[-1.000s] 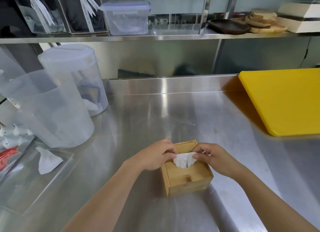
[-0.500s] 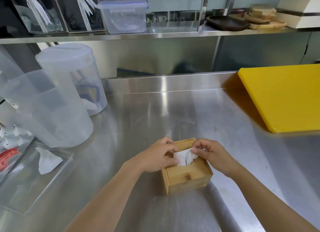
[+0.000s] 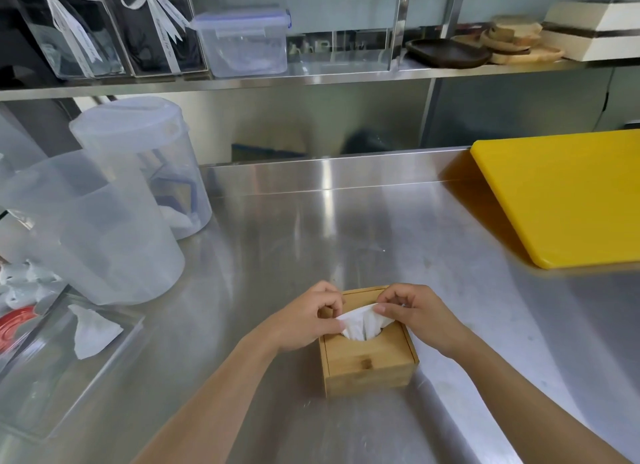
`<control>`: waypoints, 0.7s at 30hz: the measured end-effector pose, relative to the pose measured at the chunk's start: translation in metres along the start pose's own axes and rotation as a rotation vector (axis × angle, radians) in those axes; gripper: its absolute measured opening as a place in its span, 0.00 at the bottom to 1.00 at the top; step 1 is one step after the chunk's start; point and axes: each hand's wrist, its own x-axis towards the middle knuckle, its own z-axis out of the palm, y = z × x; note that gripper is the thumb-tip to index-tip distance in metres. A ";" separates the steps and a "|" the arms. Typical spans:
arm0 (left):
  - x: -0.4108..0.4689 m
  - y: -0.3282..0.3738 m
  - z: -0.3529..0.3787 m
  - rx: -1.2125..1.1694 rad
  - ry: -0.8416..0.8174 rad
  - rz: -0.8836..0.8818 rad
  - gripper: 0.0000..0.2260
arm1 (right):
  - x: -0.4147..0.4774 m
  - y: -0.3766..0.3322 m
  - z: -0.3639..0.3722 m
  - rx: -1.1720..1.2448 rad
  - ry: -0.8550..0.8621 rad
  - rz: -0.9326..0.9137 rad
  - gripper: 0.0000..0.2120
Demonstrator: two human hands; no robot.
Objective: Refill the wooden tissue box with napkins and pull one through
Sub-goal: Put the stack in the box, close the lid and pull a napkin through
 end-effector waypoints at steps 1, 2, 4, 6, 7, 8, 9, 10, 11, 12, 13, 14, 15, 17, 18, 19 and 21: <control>0.000 0.001 0.000 -0.001 -0.001 0.002 0.11 | 0.000 0.000 0.001 0.015 0.005 -0.001 0.05; 0.001 0.002 0.000 -0.002 0.000 0.007 0.11 | 0.000 0.000 0.002 0.028 0.010 0.000 0.05; 0.000 0.003 0.000 -0.011 0.006 0.025 0.11 | 0.000 0.001 0.003 0.051 0.019 0.005 0.04; -0.001 0.003 -0.002 -0.010 0.014 0.049 0.09 | 0.000 0.002 0.004 0.070 0.033 0.006 0.04; -0.002 0.003 -0.003 0.001 0.017 0.052 0.08 | 0.000 0.003 0.004 0.079 0.041 0.007 0.04; -0.003 0.002 -0.003 0.014 0.020 0.047 0.08 | 0.000 0.003 0.003 0.088 0.048 0.009 0.04; -0.004 0.002 -0.004 0.027 0.023 0.037 0.07 | 0.000 0.003 0.003 0.100 0.054 0.013 0.04; -0.004 0.002 -0.004 0.035 0.029 0.026 0.07 | 0.000 0.003 0.003 0.110 0.056 0.017 0.05; -0.004 0.001 -0.003 0.039 0.036 0.020 0.07 | 0.001 0.003 0.003 0.116 0.056 0.022 0.05; -0.003 0.000 -0.002 0.036 0.043 0.018 0.08 | 0.001 0.003 0.003 0.115 0.057 0.026 0.06; -0.003 0.000 -0.001 0.028 0.046 0.021 0.10 | 0.001 0.003 0.003 0.112 0.058 0.029 0.06; -0.002 0.000 0.000 0.021 0.050 0.027 0.10 | 0.001 0.004 0.003 0.109 0.058 0.030 0.05; -0.002 0.001 0.001 0.010 0.058 0.033 0.11 | 0.000 0.004 0.003 0.108 0.056 0.030 0.04; -0.002 0.003 0.001 -0.022 0.097 0.059 0.08 | 0.000 0.004 0.002 0.110 0.052 0.025 0.04; -0.002 0.003 0.000 -0.026 0.121 0.069 0.06 | 0.000 0.005 0.002 0.111 0.053 0.023 0.04; -0.003 0.002 -0.001 -0.002 0.135 0.061 0.06 | 0.000 0.004 0.002 0.110 0.056 0.021 0.03; -0.004 -0.002 0.000 0.107 0.132 0.004 0.10 | 0.000 0.004 0.002 0.099 0.062 0.020 0.03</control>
